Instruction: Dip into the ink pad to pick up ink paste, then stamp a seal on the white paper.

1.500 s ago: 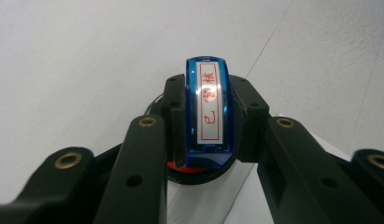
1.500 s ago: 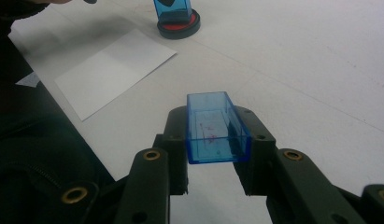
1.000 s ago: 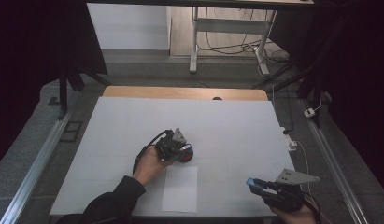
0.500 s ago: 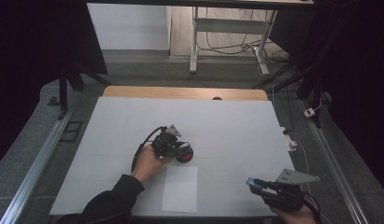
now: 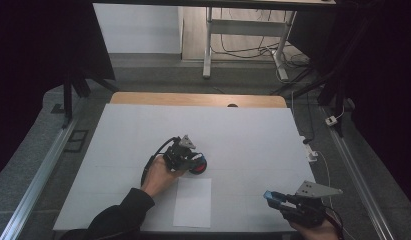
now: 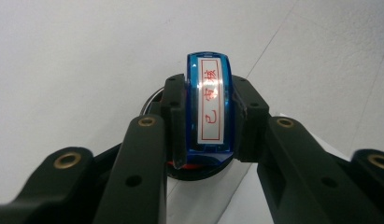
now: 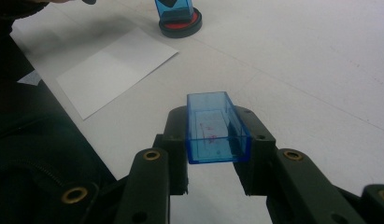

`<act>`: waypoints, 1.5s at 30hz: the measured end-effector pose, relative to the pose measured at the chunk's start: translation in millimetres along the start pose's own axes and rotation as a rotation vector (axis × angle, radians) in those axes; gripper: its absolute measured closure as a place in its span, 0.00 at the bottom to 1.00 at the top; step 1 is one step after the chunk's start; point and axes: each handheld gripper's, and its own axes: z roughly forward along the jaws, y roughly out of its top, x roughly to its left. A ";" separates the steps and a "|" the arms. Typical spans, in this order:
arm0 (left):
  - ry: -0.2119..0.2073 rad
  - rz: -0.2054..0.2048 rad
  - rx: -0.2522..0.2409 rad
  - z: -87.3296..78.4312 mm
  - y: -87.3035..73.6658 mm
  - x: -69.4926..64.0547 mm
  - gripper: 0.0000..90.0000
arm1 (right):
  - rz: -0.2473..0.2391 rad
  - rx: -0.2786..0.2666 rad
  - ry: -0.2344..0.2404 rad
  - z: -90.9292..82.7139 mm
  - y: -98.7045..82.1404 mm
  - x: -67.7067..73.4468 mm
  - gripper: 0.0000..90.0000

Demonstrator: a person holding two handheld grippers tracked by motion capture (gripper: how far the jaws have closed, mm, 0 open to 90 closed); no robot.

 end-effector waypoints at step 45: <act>-0.083 0.023 -0.135 -50.6 2.1 -12.0 0.78 | 0.008 -0.020 0.001 -5.0 -1.1 -0.8 0.77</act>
